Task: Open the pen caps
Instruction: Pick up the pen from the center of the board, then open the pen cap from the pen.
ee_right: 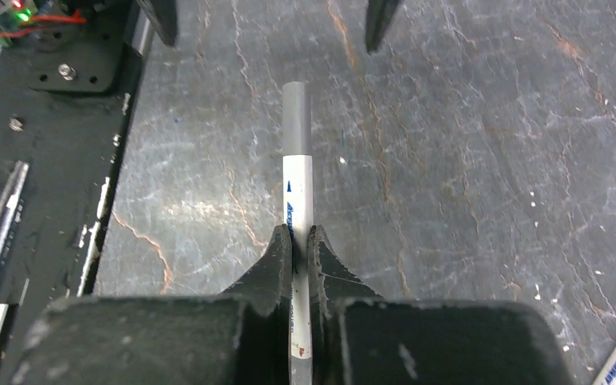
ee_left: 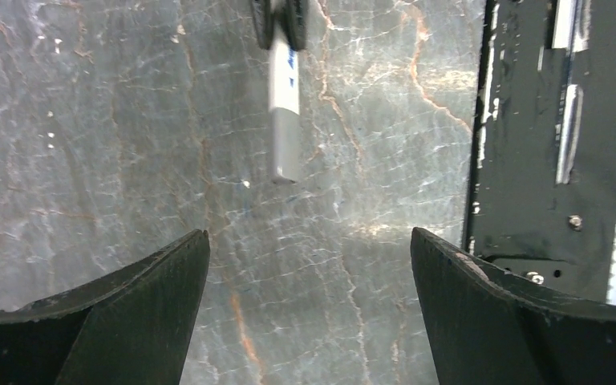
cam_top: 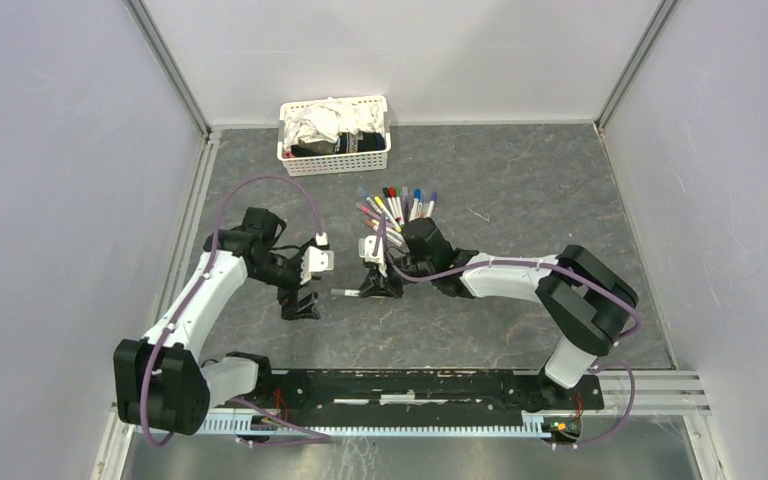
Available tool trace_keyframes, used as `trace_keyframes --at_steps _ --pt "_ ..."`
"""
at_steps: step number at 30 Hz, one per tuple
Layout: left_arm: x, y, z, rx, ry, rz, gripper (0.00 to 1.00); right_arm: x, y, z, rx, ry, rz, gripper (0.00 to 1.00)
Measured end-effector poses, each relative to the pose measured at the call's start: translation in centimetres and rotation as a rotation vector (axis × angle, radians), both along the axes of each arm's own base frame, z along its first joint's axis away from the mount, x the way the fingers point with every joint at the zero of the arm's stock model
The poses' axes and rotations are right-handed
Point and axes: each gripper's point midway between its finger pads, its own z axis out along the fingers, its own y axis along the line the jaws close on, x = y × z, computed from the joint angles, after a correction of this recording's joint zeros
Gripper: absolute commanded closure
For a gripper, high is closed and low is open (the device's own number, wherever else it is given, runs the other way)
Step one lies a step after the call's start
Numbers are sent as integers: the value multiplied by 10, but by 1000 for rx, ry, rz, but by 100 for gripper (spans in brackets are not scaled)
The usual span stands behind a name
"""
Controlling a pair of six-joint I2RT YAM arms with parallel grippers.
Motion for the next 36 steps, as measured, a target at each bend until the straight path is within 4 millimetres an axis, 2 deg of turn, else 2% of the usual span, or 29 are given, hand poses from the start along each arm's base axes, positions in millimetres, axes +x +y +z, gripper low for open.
trace_keyframes --at_steps 7,12,15,17,20,22,23,25,27,30,31,33,36 --pt "18 -12 7 15 -86 -57 7 -3 12 23 53 41 28 100" --pt "18 -20 7 24 -111 -98 21 0 21 43 88 40 47 100" --pt "18 -24 8 24 -116 -109 36 -1 23 46 93 44 53 100" --pt "18 -25 7 28 -113 -109 50 -3 22 45 86 57 55 100" --pt "19 -26 6 39 -106 -109 81 -5 21 43 77 73 57 100" --pt "19 -27 6 44 -96 -109 94 -4 20 42 69 79 51 100" --pt "19 -27 6 48 -98 -109 97 -4 19 42 66 89 48 97" --pt "20 -28 6 54 -104 -111 98 -3 19 41 62 96 45 82" --pt "20 -28 5 58 -106 -112 98 -4 20 41 58 113 42 71" --pt "21 -28 6 55 -109 -108 98 -8 21 43 64 164 44 40" --pt "21 -29 7 54 -109 -107 98 -9 22 45 75 181 48 36" --pt "23 -30 11 47 -114 -103 98 -13 25 53 107 219 62 34" --pt "24 -34 18 25 -124 -104 98 -17 30 64 154 254 93 37"
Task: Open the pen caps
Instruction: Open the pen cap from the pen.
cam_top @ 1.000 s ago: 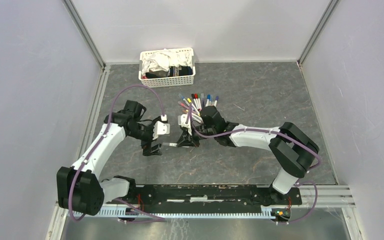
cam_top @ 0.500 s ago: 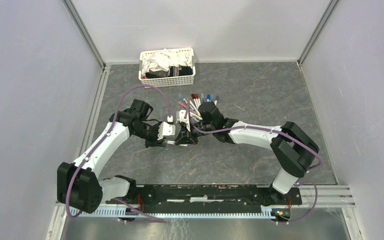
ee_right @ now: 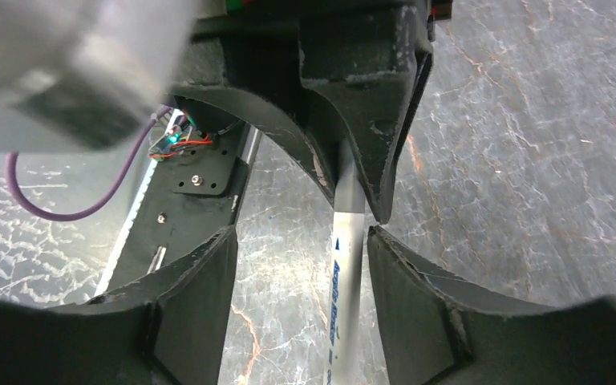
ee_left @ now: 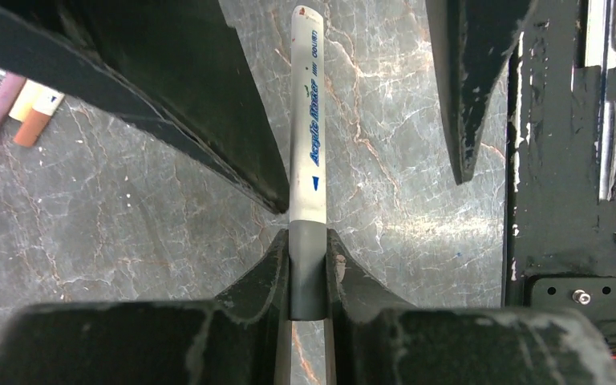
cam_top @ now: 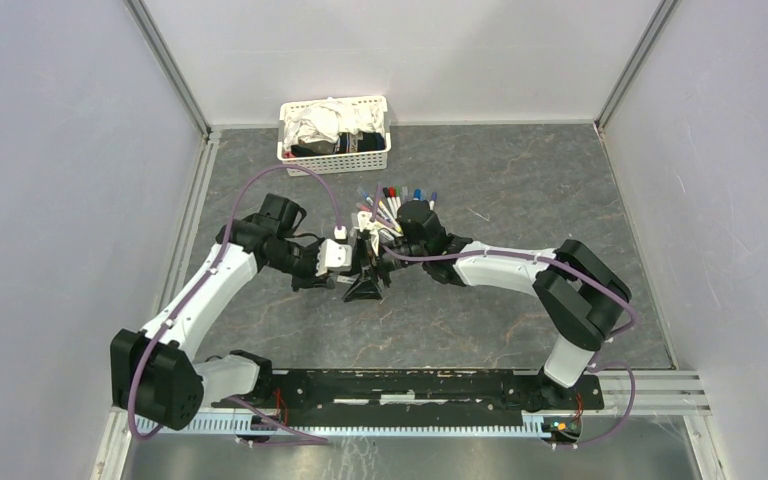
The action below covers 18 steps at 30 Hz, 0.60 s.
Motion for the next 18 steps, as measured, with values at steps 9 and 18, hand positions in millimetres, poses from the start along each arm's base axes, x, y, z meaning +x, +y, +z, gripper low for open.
trace_keyframes --at_steps 9,18 --pt "-9 -6 19 -50 11 -12 98 4 8 0 -14 78 50 98" --pt "0 -8 27 -45 -26 -9 98 13 2 4 -44 55 25 100"
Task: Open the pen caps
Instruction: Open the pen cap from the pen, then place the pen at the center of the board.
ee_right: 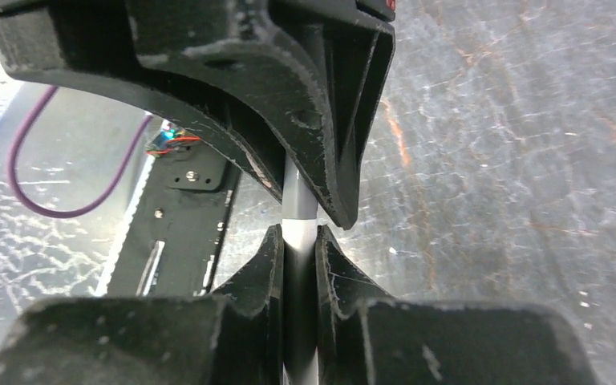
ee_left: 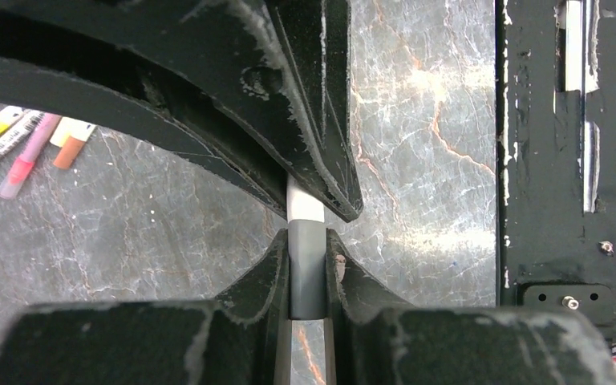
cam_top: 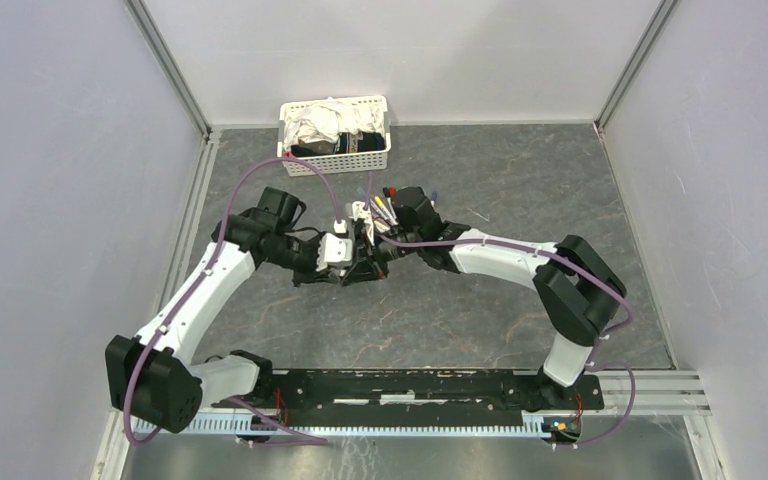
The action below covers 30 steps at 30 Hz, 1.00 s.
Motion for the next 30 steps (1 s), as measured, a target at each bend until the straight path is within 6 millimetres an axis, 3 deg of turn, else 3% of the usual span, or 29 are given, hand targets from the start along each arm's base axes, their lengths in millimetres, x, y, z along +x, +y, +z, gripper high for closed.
trace_keyframes --at_steps 5,11,14,17,21,25,28,30 --pt "9 -2 7 -2 -12 4 98 9 -14 5 -23 -104 -58 100" --pt "53 54 10 35 -12 217 98 14 -89 -57 -220 -10 -201 100" --pt "55 57 0 24 25 233 98 17 -108 -76 -287 24 -258 100" --pt "46 49 -16 18 38 207 98 30 -114 -76 -307 -4 -325 100" --pt "39 42 -43 21 66 214 98 66 -133 -73 -331 -52 -517 100" --pt "48 41 -63 30 85 274 98 108 -186 -92 -428 -60 -825 100" --pt "60 40 -81 42 87 328 98 121 -232 -109 -521 -58 -1045 100" --pt "64 40 -92 53 84 353 98 124 -251 -117 -566 -71 -1137 100"
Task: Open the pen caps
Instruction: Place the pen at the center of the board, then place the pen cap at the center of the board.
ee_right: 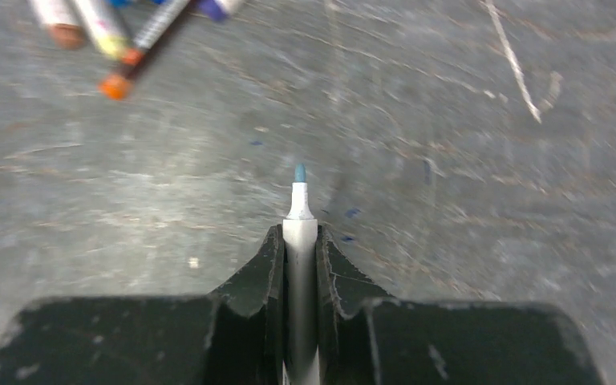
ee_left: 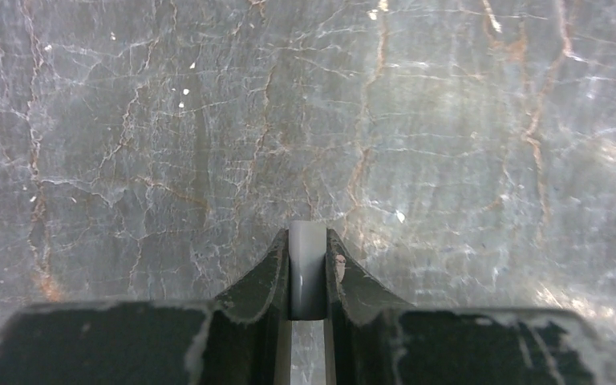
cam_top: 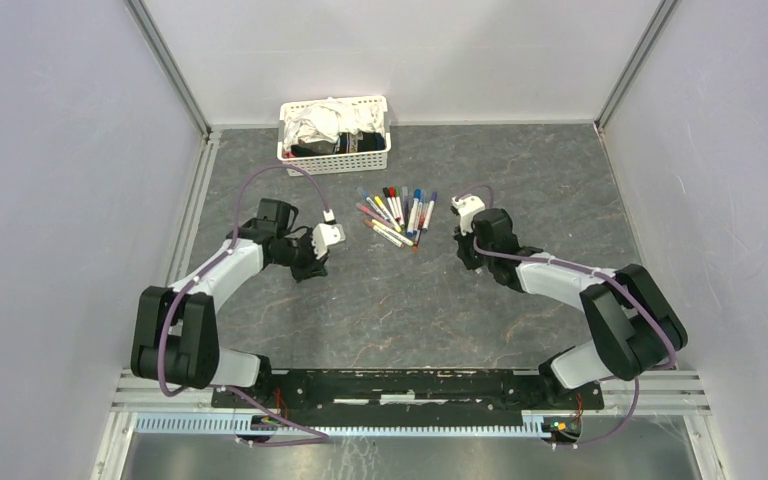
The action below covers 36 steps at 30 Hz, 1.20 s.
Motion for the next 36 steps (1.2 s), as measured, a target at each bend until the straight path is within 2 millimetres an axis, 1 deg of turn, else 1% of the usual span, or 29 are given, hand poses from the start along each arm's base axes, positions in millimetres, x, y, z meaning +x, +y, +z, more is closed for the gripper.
trace_keyframes --at_steps 1,5,6,9,10,11,13,15,17,22,25,26,28,31,34,35,36 --pt "2 0 -6 8 -3 13 98 2 -12 -5 -32 -8 -56 100" --pt "15 3 -24 39 -6 71 98 8 -30 -8 -82 -33 -150 99" --pt "19 4 -28 50 -11 86 98 11 -32 -9 -87 -42 -165 96" --pt "28 6 -35 81 -31 116 95 14 -38 -13 -102 -46 -205 80" --pt "30 6 -36 88 -41 124 92 15 -40 -15 -105 -43 -215 75" --pt "30 4 -36 90 -44 119 87 15 -41 -15 -105 -43 -225 69" --pt "30 0 -36 105 -56 111 73 14 -43 -17 -103 -42 -240 63" --pt "28 -4 -37 113 -57 101 61 12 -45 -20 -102 -37 -249 59" --pt "26 -6 -37 115 -54 95 53 10 -47 -23 -102 -30 -254 58" --pt "24 -3 -40 131 -39 112 45 10 -47 -22 -89 -28 -260 58" --pt "22 -2 -39 135 -20 119 38 11 -47 -20 -77 -27 -264 58" --pt "21 -2 -36 135 -11 122 35 11 -47 -18 -74 -29 -266 58" --pt "25 -3 -27 130 -5 132 33 11 -47 -13 -66 -33 -265 56" --pt "38 -9 0 106 -22 153 17 18 -39 5 -31 -58 -246 53" --pt "56 -16 44 58 -70 187 13 32 -18 33 27 -102 -198 52" --pt "62 -18 60 39 -83 200 11 37 -7 45 51 -123 -167 52" --pt "68 -20 75 20 -99 212 2 39 4 54 66 -137 -136 52"
